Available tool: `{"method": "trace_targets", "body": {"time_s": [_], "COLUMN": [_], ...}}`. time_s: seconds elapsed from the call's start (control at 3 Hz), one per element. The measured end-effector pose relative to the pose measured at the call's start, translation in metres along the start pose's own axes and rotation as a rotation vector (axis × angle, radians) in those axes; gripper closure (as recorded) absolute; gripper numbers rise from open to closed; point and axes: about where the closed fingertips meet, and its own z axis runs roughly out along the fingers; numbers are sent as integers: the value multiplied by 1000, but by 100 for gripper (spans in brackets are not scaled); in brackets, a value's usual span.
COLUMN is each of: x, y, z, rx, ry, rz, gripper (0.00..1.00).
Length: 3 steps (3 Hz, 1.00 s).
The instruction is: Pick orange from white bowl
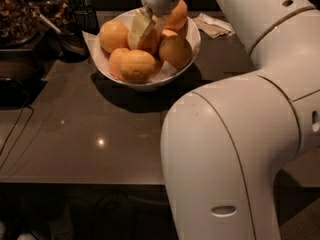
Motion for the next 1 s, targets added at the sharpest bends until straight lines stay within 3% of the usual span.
{"method": "trace_targets", "body": {"time_s": [0.33,0.67,1.0], "x": [-1,-1,-1], "y": [0,0,0], "z": [-1,2,2], "rx": [-1,-19,-19], "ry": [0,-1,-1], "rz": [0,2,2], "gripper": [38,47,66]}}
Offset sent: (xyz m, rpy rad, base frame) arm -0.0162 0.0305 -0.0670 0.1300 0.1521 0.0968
